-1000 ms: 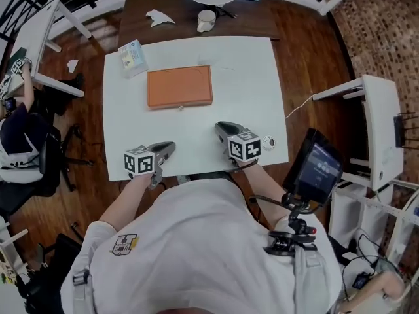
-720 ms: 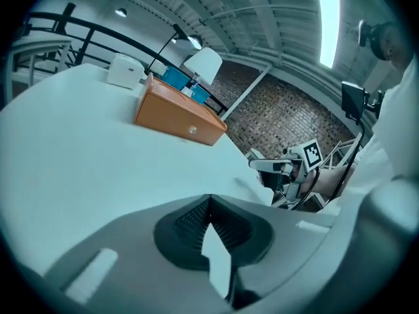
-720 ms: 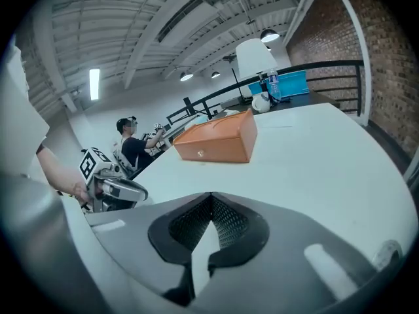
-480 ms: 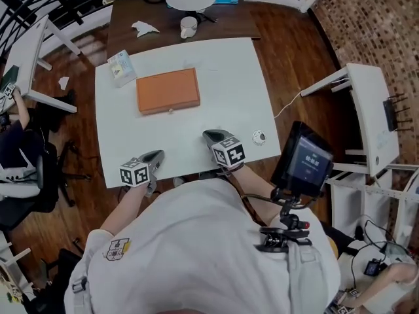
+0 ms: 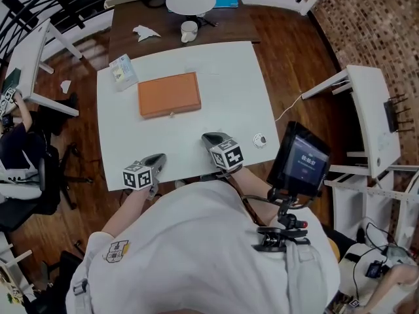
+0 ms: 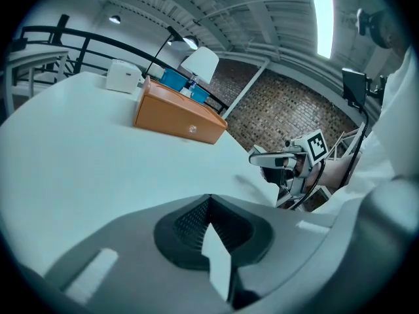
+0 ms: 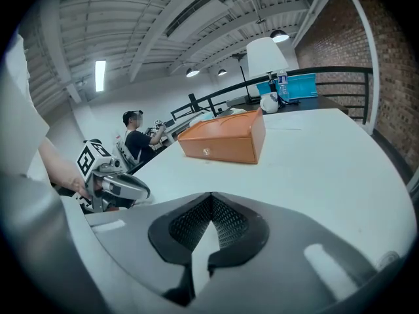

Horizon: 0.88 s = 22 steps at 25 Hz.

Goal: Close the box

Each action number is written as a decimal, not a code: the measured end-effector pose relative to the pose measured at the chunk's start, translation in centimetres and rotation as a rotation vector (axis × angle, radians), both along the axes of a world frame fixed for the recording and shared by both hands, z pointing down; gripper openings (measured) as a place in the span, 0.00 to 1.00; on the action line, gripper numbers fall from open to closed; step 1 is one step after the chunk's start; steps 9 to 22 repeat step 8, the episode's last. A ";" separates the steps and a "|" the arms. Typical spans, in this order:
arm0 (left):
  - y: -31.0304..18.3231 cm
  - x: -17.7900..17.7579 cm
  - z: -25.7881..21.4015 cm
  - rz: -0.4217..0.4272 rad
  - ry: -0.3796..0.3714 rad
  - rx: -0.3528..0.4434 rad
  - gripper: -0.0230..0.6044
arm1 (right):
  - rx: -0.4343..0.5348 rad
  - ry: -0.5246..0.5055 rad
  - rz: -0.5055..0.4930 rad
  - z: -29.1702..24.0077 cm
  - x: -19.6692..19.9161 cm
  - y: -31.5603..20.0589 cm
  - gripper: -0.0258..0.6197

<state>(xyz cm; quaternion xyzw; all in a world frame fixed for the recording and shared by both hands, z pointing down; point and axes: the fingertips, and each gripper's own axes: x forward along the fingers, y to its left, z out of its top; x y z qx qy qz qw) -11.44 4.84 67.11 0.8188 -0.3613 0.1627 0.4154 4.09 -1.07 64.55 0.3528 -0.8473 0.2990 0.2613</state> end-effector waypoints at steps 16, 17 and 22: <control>0.2 0.2 0.0 0.005 0.000 -0.004 0.04 | 0.008 0.000 -0.020 -0.2 -0.6 -0.1 0.04; 0.2 0.2 0.0 0.005 0.000 -0.004 0.04 | 0.008 0.000 -0.020 -0.2 -0.6 -0.1 0.04; 0.2 0.2 0.0 0.005 0.000 -0.004 0.04 | 0.008 0.000 -0.020 -0.2 -0.6 -0.1 0.04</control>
